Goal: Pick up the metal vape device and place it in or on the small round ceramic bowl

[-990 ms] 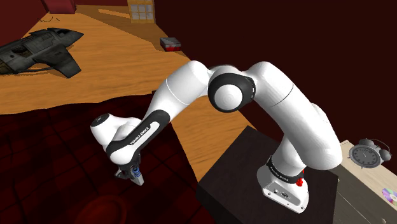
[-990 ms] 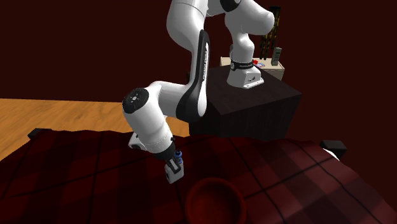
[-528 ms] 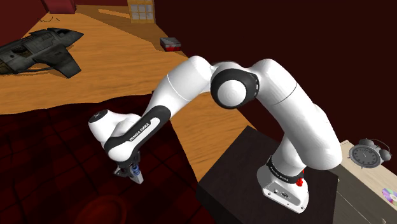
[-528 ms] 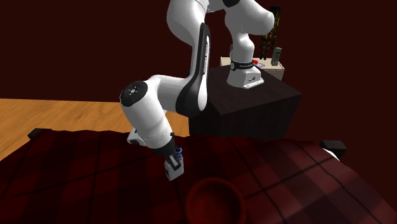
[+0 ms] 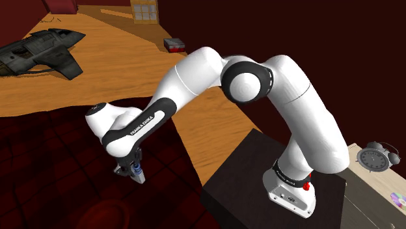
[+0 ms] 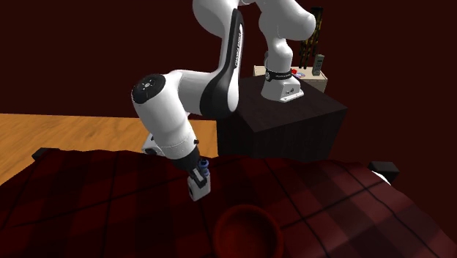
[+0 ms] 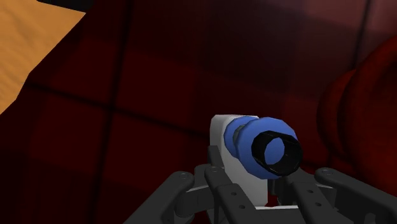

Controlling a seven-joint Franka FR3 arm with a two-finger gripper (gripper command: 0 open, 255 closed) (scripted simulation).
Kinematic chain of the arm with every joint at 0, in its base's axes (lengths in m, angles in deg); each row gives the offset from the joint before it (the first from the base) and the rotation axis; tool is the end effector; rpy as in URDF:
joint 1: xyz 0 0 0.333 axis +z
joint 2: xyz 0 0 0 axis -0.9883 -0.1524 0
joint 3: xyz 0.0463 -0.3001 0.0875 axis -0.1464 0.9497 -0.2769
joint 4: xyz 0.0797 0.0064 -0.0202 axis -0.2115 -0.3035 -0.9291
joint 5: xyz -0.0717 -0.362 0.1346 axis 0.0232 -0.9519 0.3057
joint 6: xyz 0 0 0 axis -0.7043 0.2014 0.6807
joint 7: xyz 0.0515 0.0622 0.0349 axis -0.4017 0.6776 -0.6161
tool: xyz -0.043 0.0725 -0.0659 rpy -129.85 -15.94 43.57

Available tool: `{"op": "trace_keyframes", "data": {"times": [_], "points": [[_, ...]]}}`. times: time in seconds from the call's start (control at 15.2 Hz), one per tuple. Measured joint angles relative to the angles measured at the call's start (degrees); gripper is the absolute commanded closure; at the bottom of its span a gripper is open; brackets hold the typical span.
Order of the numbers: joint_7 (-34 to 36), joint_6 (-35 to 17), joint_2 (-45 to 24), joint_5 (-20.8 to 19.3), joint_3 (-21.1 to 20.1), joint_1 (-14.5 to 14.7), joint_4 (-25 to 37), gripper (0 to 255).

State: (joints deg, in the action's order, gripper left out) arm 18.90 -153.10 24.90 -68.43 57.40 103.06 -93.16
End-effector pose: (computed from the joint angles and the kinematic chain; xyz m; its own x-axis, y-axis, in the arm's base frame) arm 0.5535 0.4074 0.1596 0.9496 0.2238 -0.2197 0.2341 -0.9720 0.0216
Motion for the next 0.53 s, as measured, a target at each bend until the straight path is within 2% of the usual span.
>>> {"op": "trace_keyframes", "data": {"times": [0.53], "points": [[-0.1,3.5,4.3,1.0,-0.9,-0.6,-0.7,255]]}}
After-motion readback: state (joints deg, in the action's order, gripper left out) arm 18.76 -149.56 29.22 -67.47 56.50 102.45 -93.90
